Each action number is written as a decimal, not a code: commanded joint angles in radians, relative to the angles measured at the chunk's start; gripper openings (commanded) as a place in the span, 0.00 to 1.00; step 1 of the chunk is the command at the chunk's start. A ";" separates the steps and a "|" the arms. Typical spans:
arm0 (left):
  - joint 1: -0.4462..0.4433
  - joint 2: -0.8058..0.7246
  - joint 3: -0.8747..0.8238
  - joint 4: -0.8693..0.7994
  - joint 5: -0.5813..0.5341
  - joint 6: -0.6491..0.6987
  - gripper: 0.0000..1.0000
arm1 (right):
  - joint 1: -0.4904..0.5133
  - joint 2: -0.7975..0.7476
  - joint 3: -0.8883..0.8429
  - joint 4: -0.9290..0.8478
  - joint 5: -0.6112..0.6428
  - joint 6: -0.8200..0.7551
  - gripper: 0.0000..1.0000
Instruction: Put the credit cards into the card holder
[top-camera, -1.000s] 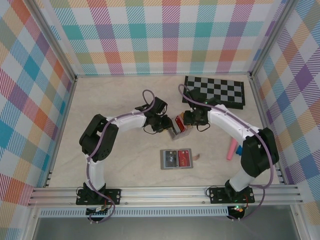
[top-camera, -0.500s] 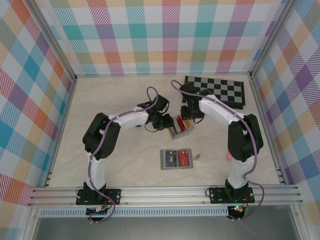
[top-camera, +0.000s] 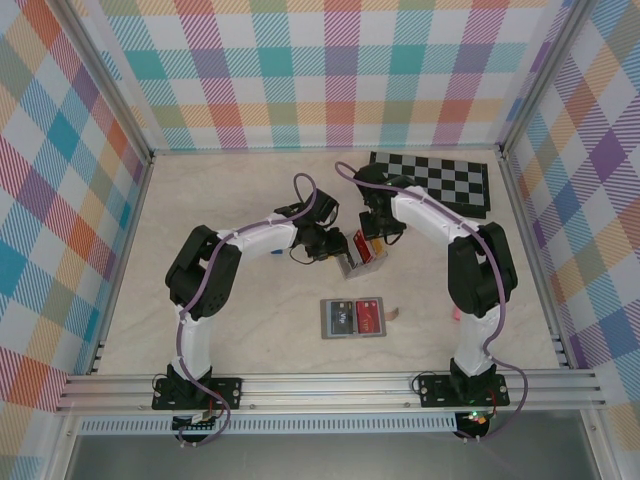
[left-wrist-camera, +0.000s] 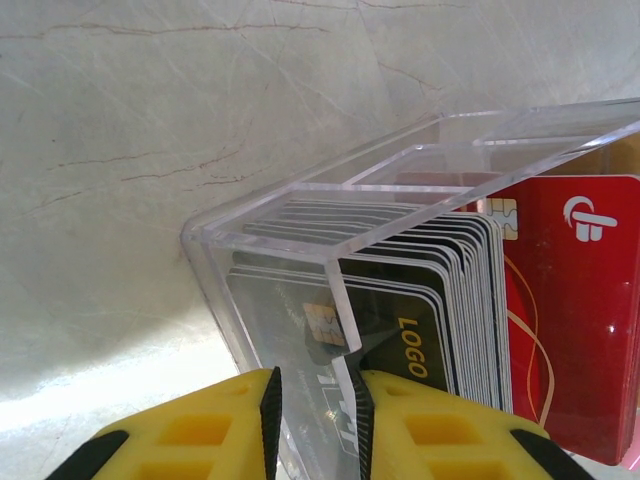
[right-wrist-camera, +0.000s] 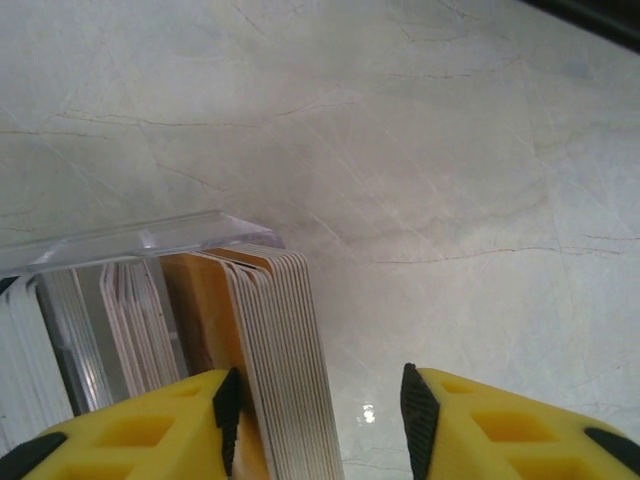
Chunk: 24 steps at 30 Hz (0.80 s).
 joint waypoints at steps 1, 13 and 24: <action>0.001 0.049 -0.020 -0.089 -0.047 0.019 0.27 | -0.011 -0.001 0.038 -0.043 0.050 -0.024 0.43; 0.000 0.049 -0.030 -0.079 -0.040 0.014 0.26 | -0.010 -0.006 0.041 -0.044 -0.009 -0.027 0.20; 0.000 0.044 -0.039 -0.076 -0.044 0.011 0.26 | -0.009 -0.042 0.046 -0.049 -0.021 -0.016 0.04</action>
